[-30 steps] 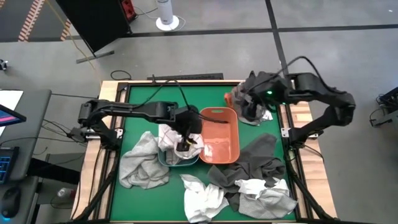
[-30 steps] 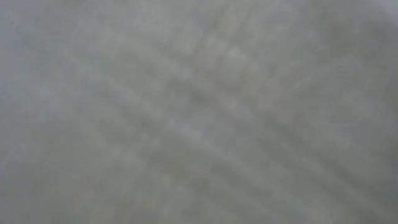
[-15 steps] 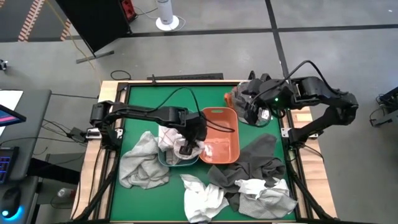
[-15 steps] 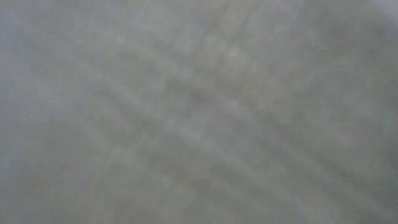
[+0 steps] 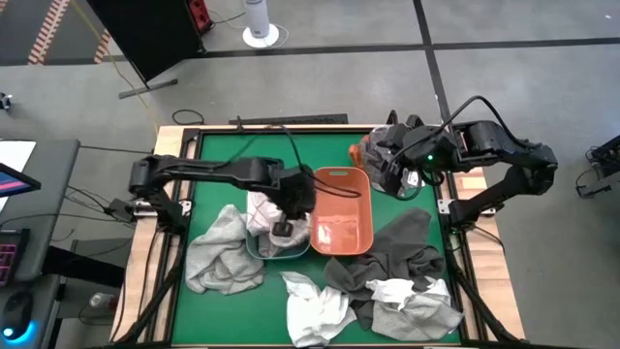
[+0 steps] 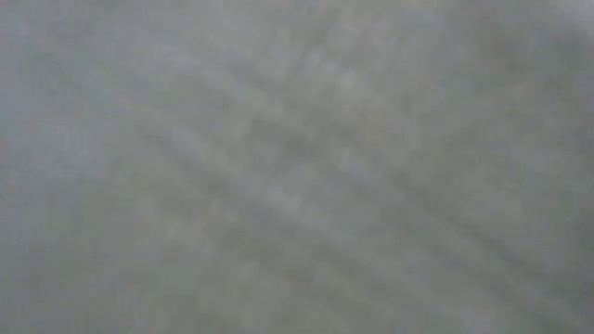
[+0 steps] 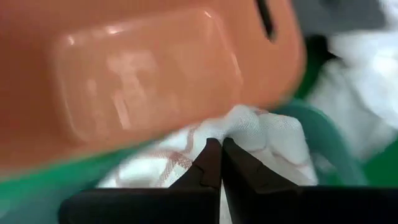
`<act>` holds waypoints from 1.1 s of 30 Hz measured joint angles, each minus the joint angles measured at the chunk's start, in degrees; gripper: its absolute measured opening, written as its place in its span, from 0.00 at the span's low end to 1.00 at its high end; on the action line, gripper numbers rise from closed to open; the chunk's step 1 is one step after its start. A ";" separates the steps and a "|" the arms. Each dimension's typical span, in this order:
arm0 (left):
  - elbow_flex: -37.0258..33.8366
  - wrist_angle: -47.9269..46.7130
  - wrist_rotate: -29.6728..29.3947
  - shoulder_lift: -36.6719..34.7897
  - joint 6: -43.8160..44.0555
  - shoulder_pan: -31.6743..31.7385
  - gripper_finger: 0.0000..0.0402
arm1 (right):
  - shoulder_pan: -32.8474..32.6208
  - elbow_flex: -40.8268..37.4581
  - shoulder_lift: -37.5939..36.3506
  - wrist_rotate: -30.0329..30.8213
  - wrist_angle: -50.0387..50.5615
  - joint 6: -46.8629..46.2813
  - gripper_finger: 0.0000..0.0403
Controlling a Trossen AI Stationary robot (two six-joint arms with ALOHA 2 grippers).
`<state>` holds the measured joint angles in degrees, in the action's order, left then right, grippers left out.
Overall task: Sort towels by color in basket
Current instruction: Put the white patterned towel into the green bin
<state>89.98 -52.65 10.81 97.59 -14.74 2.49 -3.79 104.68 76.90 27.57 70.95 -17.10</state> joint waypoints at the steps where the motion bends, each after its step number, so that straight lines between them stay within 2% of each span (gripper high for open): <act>1: 0.67 -3.60 0.79 -0.99 0.35 0.21 0.00 | 0.01 0.00 0.00 0.00 0.00 0.02 0.67; 6: 0.96 -18.04 1.76 -5.34 2.26 1.16 0.00 | 0.15 0.00 0.00 0.00 -0.29 0.42 0.67; 9: -1.94 -19.51 0.80 -6.09 3.44 1.44 0.00 | 0.15 0.00 0.00 0.00 -1.33 0.87 0.67; 12: -6.79 -15.31 0.19 -5.64 4.76 1.44 0.00 | 0.15 0.00 0.00 0.00 -2.05 0.90 0.67; 15: -13.37 -6.58 -0.86 -5.59 7.62 1.44 0.00 | -0.08 0.00 0.00 0.00 -2.65 0.63 0.67; 18: -18.28 0.08 -6.59 -5.41 12.11 1.48 0.00 | -0.73 0.00 0.00 0.00 -2.62 0.35 0.67; 21: -19.99 0.91 -11.32 -5.63 12.54 1.65 0.02 | -1.12 0.00 0.00 -0.02 -2.64 0.20 0.67; 24: -20.83 0.72 -13.05 -5.50 12.46 1.65 0.09 | -0.92 0.00 0.00 -0.01 -2.90 0.30 0.67; 27: -19.24 -0.47 -12.33 -5.51 14.60 1.63 0.21 | -0.87 0.00 0.00 0.00 -2.95 0.42 0.67; 33: -11.81 -5.40 -4.69 -5.50 16.76 1.65 0.49 | -0.90 0.00 0.00 -0.01 -3.75 1.07 0.67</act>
<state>78.17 -58.04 6.12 92.09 2.02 4.14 -4.69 104.68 76.90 27.56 67.20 -16.03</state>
